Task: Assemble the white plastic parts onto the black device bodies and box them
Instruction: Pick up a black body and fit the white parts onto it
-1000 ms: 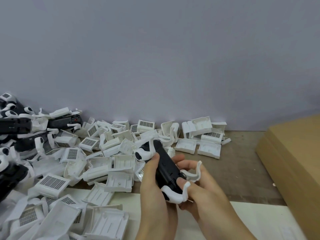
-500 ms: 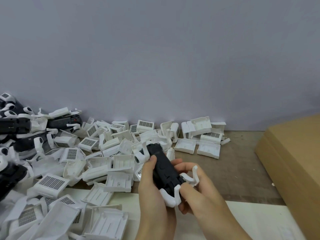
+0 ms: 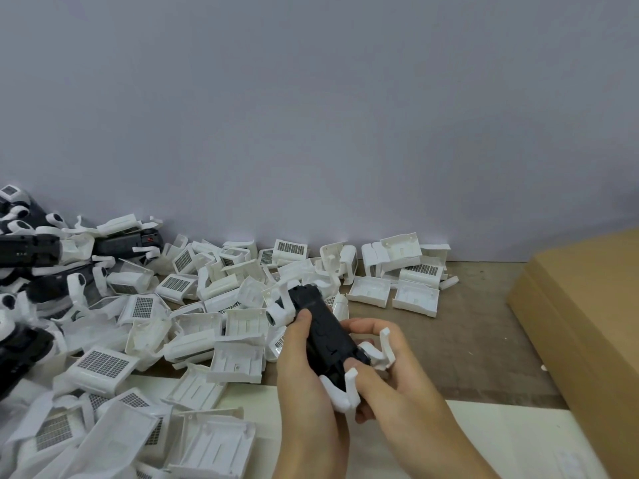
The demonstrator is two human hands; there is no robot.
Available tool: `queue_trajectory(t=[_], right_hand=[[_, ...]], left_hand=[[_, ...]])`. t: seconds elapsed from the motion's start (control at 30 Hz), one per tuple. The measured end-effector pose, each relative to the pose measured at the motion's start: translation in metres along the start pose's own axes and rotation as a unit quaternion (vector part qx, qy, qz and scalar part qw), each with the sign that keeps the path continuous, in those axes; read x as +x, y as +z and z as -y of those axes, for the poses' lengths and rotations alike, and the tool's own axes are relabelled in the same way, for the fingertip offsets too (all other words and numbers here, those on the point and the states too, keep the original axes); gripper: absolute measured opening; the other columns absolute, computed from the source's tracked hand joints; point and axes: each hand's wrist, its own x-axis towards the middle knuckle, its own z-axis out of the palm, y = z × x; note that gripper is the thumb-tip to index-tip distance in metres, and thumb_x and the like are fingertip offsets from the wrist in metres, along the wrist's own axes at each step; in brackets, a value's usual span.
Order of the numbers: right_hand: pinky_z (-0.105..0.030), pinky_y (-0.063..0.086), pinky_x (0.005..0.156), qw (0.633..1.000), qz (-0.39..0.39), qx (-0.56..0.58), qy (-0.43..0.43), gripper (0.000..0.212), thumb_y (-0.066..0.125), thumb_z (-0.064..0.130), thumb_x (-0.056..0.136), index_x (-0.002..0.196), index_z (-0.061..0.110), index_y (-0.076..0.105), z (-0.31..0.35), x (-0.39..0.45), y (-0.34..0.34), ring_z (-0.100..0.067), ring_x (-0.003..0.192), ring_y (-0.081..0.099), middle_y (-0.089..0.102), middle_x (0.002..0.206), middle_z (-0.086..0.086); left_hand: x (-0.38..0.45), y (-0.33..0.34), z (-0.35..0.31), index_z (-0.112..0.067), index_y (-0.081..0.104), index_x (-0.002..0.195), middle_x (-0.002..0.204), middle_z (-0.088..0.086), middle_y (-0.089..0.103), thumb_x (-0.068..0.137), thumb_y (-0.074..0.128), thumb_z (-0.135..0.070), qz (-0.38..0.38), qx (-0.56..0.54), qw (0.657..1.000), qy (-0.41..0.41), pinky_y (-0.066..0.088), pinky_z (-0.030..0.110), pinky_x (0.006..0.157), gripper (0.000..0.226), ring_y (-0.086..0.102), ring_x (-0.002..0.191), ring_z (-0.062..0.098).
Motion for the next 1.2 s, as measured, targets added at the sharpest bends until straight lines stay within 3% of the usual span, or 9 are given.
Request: queue_trajectory(t=[0.17,0.37,0.57,0.73,0.8,0.9,1.03,1.13,1.2], right_hand=[[-0.025,0.048,0.058,0.998,0.024,0.058,0.007,0.035,0.059,0.02,0.07,0.095,0.044,0.063,-0.001,0.005,-0.002,-0.013,0.069,0.059,0.071,0.092,0.004],[-0.03,0.046,0.06,0.997,0.04,0.07,0.014,0.045,0.05,0.02,0.059,0.093,0.047,0.065,-0.004,0.008,-0.002,-0.013,0.063,0.054,0.07,0.086,0.002],[-0.03,0.044,0.058,0.997,0.038,0.068,0.014,0.033,0.057,0.026,0.069,0.095,0.045,0.065,-0.008,0.008,-0.006,-0.006,0.055,0.051,0.067,0.08,0.007],[-0.029,0.045,0.066,0.994,0.107,0.03,0.011,0.049,0.057,0.027,0.062,0.104,0.049,0.068,-0.004,0.007,-0.024,-0.015,0.074,0.063,0.073,0.099,-0.001],[-0.029,0.045,0.071,0.998,0.067,0.008,0.002,0.045,0.054,0.023,0.07,0.103,0.047,0.073,-0.002,0.008,-0.036,-0.017,0.086,0.069,0.076,0.1,0.002],[-0.021,0.046,0.074,0.988,-0.124,-0.083,-0.031,0.038,0.052,0.007,0.092,0.096,0.035,0.077,-0.006,0.011,-0.052,-0.003,0.085,0.066,0.074,0.099,0.011],[-0.004,0.037,0.074,0.931,-0.19,-0.301,-0.075,0.031,0.055,0.006,0.09,0.102,0.032,0.069,-0.002,0.015,-0.058,0.006,0.097,0.054,0.06,0.113,0.025],[-0.03,0.038,0.105,0.885,-0.15,-0.439,-0.039,0.034,0.05,0.012,0.093,0.118,0.025,0.069,0.001,0.03,-0.063,-0.005,0.127,0.043,0.047,0.141,0.017],[-0.048,0.032,0.114,0.879,-0.126,-0.461,0.0,0.034,0.046,0.012,0.094,0.113,0.023,0.072,0.009,0.046,-0.061,-0.014,0.141,0.036,0.04,0.153,0.014]], left_hand=[[-0.001,0.001,-0.002,-0.022,0.077,0.063,0.065,0.007,0.066,0.067,0.061,-0.048,0.007,0.017,1.0,-0.003,0.041,0.026,0.038,0.031,0.061,0.05,0.021],[0.003,-0.002,-0.001,-0.014,0.071,0.09,0.07,0.008,0.063,0.077,0.063,-0.044,-0.015,-0.019,1.0,-0.007,0.042,0.029,0.048,0.035,0.06,0.057,0.023],[-0.001,0.002,0.0,-0.02,0.074,0.052,0.059,0.005,0.065,0.069,0.06,-0.047,0.025,0.021,0.999,-0.005,0.048,0.022,0.042,0.035,0.063,0.048,0.017],[0.003,0.0,0.0,-0.012,0.08,0.078,0.077,0.011,0.071,0.067,0.066,-0.047,0.008,-0.025,1.0,0.002,0.05,0.023,0.045,0.04,0.067,0.064,0.022],[0.009,-0.003,0.0,-0.001,0.079,0.081,0.081,0.017,0.073,0.079,0.062,-0.042,-0.006,-0.07,0.997,0.0,0.054,0.023,0.045,0.044,0.068,0.072,0.028],[0.015,-0.008,0.002,-0.004,0.074,0.09,0.083,0.019,0.074,0.095,0.049,-0.026,-0.035,-0.077,0.996,0.038,0.058,0.029,0.052,0.034,0.067,0.078,0.033],[0.012,-0.007,0.002,-0.005,0.069,0.102,0.087,0.016,0.073,0.078,0.063,-0.018,0.012,-0.041,0.999,0.031,0.055,0.036,0.066,0.028,0.07,0.069,0.025],[0.013,-0.004,0.003,-0.007,0.063,0.104,0.088,0.013,0.067,0.063,0.074,-0.025,0.012,0.01,0.999,0.04,0.049,0.034,0.062,0.046,0.063,0.07,0.023],[0.012,-0.003,0.004,-0.005,0.064,0.108,0.092,0.013,0.064,0.062,0.078,-0.027,0.003,0.014,0.999,0.03,0.052,0.033,0.059,0.053,0.062,0.076,0.026]])
